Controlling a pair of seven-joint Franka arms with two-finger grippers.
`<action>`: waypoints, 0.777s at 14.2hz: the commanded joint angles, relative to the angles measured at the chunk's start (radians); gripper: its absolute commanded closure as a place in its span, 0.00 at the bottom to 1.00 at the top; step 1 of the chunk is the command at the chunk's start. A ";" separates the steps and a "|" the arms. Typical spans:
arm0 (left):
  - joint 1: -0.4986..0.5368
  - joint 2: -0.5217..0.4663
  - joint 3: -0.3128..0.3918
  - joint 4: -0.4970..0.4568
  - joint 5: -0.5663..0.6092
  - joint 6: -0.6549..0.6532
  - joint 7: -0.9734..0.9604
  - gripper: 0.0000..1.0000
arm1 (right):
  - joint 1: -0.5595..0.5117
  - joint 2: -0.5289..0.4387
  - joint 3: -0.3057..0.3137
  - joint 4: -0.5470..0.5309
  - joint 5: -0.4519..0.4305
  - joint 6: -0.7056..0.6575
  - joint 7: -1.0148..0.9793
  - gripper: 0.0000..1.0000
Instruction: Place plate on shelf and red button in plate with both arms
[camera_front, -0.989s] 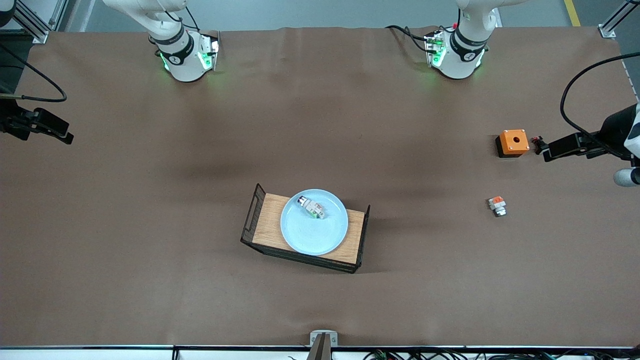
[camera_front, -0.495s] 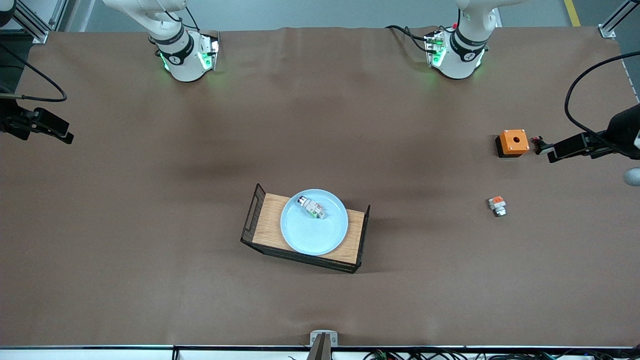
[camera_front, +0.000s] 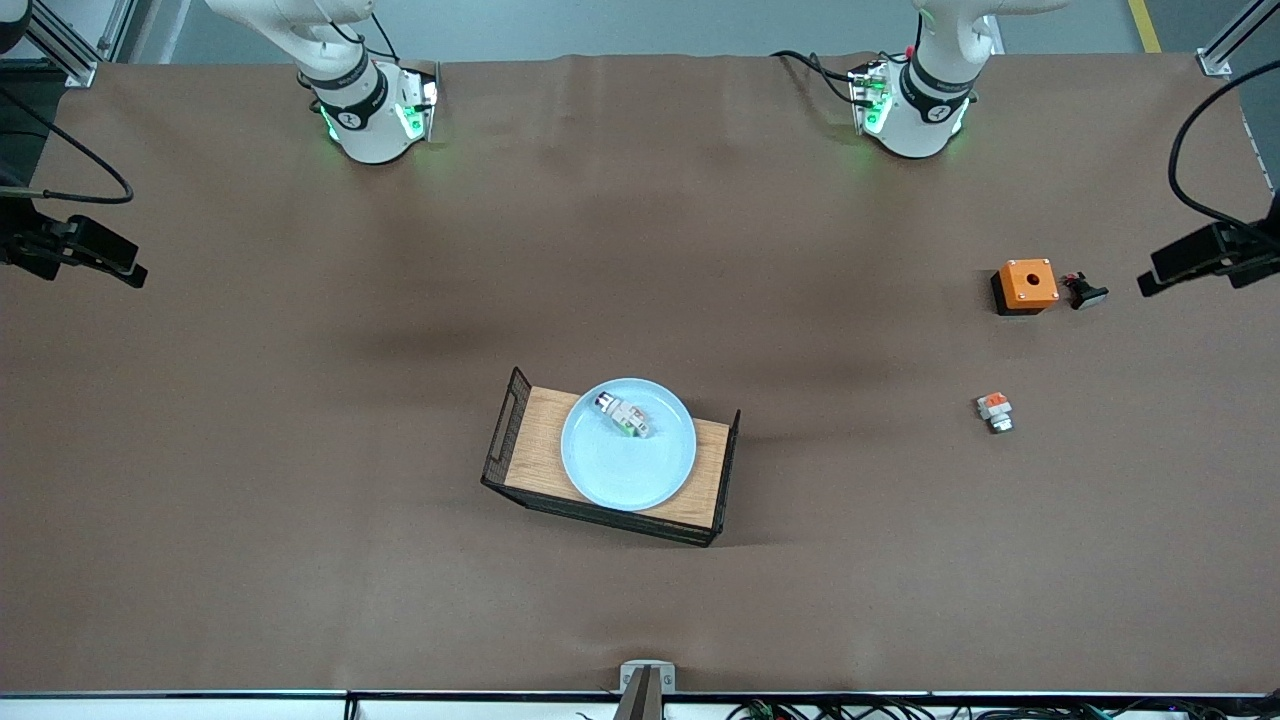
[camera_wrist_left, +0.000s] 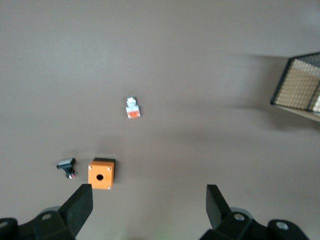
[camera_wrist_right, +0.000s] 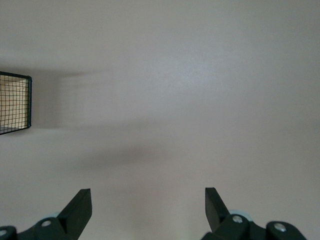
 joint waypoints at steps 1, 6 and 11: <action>-0.004 -0.014 0.020 0.020 -0.038 -0.079 0.011 0.00 | -0.004 -0.001 0.000 0.012 0.014 -0.013 -0.009 0.00; 0.088 -0.063 -0.043 0.010 -0.052 -0.113 0.057 0.00 | -0.004 -0.001 -0.002 0.011 0.014 -0.011 -0.009 0.00; 0.108 -0.172 -0.075 -0.156 -0.047 0.034 0.057 0.00 | -0.005 0.000 -0.002 0.011 0.014 -0.011 -0.009 0.00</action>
